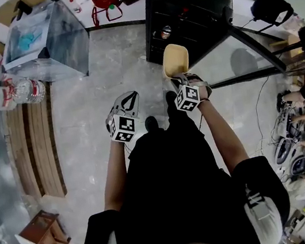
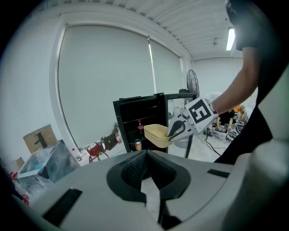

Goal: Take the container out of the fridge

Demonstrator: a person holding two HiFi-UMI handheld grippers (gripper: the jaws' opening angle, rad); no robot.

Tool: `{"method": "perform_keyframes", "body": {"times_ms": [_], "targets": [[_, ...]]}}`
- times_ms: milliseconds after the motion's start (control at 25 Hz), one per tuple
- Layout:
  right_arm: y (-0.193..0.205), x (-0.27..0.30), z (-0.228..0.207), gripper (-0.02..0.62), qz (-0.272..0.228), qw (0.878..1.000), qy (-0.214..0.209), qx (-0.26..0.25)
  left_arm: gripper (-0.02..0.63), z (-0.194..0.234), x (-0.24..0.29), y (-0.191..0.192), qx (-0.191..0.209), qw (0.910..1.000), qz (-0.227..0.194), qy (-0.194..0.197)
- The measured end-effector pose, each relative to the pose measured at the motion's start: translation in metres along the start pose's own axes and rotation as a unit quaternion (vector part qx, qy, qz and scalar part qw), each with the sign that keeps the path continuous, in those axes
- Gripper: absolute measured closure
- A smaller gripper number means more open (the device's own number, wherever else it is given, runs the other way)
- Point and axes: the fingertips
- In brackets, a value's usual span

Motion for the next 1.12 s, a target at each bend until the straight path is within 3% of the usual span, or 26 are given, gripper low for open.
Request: {"method": "perform_keyframes", "body": {"times_ms": [680,1120], "targets": [[-0.034,-0.016,0.044,0.569,-0.013,1.0,-0.009,0.015,0.584,0.006,-0.024,0.021,-0.005,1.0,-0.002,-0.002],[-0.051,-0.028,0.049,0.569,-0.02,1.0,-0.008,0.012,0.584,0.008,-0.027,0.024,-0.004,1.0,-0.004,0.002]]}}
Point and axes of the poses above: the fingertips, and each gripper's own axes: x forward along the fingers, z to its left, y out of its underside, and after that the axes turned 8 degrees about -y, right-handed
